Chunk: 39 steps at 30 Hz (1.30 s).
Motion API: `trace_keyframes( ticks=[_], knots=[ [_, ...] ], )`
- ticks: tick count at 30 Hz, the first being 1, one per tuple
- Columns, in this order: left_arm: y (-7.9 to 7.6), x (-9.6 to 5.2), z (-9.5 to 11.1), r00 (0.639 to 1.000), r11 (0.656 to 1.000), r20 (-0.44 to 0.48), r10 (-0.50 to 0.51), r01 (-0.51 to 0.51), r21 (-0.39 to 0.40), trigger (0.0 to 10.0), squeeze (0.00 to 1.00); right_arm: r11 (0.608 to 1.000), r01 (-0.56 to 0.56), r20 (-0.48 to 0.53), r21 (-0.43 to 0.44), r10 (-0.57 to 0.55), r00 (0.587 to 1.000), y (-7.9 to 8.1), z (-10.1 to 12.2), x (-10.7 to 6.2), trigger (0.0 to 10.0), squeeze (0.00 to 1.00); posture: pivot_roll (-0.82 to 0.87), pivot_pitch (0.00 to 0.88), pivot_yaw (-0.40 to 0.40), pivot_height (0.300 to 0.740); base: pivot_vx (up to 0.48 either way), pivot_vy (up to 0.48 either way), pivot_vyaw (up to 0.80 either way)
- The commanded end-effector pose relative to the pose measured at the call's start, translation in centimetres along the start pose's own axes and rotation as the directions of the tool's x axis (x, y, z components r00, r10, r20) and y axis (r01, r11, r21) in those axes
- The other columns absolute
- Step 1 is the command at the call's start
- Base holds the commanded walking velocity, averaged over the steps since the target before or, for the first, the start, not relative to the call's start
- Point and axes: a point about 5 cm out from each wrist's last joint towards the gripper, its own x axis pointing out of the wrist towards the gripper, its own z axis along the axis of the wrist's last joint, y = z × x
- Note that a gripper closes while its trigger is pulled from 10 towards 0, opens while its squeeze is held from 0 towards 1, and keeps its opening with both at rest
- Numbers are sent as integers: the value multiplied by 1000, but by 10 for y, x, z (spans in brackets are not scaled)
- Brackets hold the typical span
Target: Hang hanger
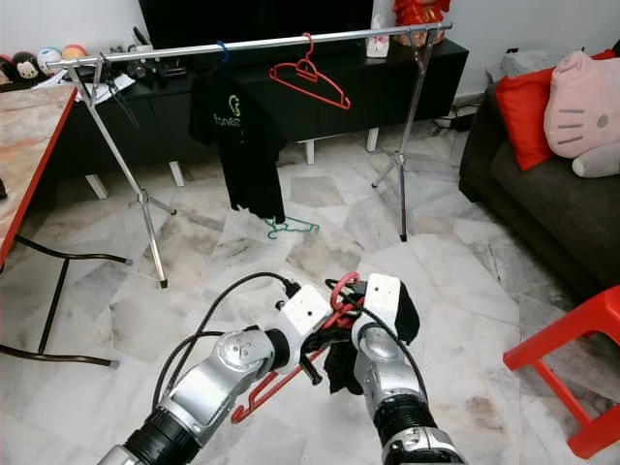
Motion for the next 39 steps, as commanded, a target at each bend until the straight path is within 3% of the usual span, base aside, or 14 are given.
trace_keyframes(
  ticks=[1, 4, 11, 13, 15, 17, 18, 22, 25, 26, 29, 32, 34, 39],
  knots=[
    [0, -17, -25, 993, 996, -86, -83, 85, 19, 10000, 0, 948, 298, 77, -113, -291, 954, -101, 23, -3, 10000, 0, -41, 0, -4, 740, 0, 0, 0],
    [-3, -18, -28, 990, 994, -94, -103, 105, 18, 10000, 0, 932, 218, 76, -289, -204, 976, -98, 24, -2, 10000, 0, -45, 0, -4, 740, 0, 0, 0],
    [-1, -20, -31, 991, 996, -101, -85, 86, 8, 10000, 0, 883, 135, 46, -450, -128, 991, -102, 25, -3, 10000, 0, -44, 0, -8, 740, 0, 0, 0],
    [0, -20, -31, 991, 996, -103, -82, 83, 6, 10000, 0, 878, 136, 36, -460, -135, 990, -106, 25, -3, 10000, 0, -44, 0, -9, 740, 0, 0, 0],
    [1, -22, -33, 991, 997, -106, -80, 81, 7, 10000, 0, 895, 154, 19, -420, -161, 987, -114, 23, -4, 10000, 0, -44, 0, -10, 740, 0, 0, 0],
    [3, -23, -34, 992, 998, -108, -68, 69, 9, 10000, 0, 940, 149, 8, -306, -154, 988, -115, 21, -4, 10000, 0, -44, 0, -10, 740, 0, 0, 0],
    [3, -23, -34, 992, 998, -108, -68, 69, 9, 10000, 0, 940, 149, 8, -306, -154, 988, -115, 21, -4, 10000, 0, -44, 0, -10, 740, 0, 0, 0],
    [7, -25, -35, 993, 999, -108, -43, 45, 10, 10000, 0, 986, 161, -6, -34, -161, 987, -110, 17, -3, 10000, 0, -41, 0, -11, 740, 0, 0, 0],
    [10, -24, -33, 995, 1000, -95, -16, 16, 0, 10000, 0, 970, 171, 20, 171, -177, 984, -102, 20, -2, 10000, 0, -42, 0, -11, 740, 0, 0, 0],
    [10, -24, -33, 995, 1000, -95, -16, 16, 0, 10000, 0, 970, 171, 20, 171, -177, 984, -102, 20, -2, 10000, 0, -42, 0, -11, 740, 0, 0, 0],
    [13, -22, -29, 997, 999, -70, 13, -16, -37, 10000, 0, 918, 151, 27, 367, -173, 985, -86, 20, -1, 10000, 0, -43, 0, -12, 740, 0, 0, 0],
    [16, -22, -27, 998, 998, -57, 34, -37, -58, 10000, 0, 888, 127, 9, 442, -146, 989, -72, 16, 0, 10000, 0, -35, 0, -13, 740, 0, 0, 0],
    [17, -22, -26, 998, 997, -51, 43, -46, -66, 10000, 0, 887, 119, 3, 446, -135, 991, -66, 15, 0, 10000, 0, -35, 0, -13, 740, 0, 0, 0],
    [18, -26, -27, 998, 998, -58, 21, -24, -50, 10000, 0, 942, 117, -31, 313, -113, 993, -57, 9, 2, 10000, 0, -31, 0, -13, 740, 0, 0, 0]
  ],
)
